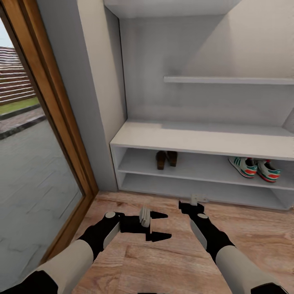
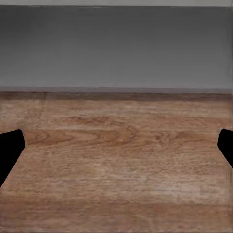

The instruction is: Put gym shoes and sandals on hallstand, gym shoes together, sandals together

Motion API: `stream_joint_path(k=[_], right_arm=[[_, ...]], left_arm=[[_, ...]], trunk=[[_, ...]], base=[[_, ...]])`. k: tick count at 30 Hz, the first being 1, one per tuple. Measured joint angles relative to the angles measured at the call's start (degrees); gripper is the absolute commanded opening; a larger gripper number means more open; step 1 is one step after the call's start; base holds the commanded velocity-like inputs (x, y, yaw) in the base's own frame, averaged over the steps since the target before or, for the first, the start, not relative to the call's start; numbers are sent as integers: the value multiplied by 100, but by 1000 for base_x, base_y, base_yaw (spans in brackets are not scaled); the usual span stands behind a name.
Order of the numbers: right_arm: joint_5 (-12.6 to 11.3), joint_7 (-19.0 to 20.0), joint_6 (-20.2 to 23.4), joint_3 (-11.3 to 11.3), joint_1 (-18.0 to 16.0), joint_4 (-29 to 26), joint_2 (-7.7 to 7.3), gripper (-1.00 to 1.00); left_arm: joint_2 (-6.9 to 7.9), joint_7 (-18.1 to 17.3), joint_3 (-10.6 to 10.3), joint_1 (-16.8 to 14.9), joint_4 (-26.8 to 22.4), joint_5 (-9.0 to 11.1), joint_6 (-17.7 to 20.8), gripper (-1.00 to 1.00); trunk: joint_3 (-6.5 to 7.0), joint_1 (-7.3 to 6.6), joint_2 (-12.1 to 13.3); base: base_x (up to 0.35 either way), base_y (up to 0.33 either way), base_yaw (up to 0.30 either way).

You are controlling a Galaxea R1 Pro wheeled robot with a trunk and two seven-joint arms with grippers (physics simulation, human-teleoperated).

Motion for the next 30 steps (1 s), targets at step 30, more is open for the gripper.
stream_joint_path(k=[30], right_arm=[[-859, 2042, -66, 9, 60, 1717, -11, 100]], left_arm=[[325, -29, 57, -1, -32, 10, 19, 100]], trunk=[[265, -35, 15]], base=[[-33, 0, 0]])
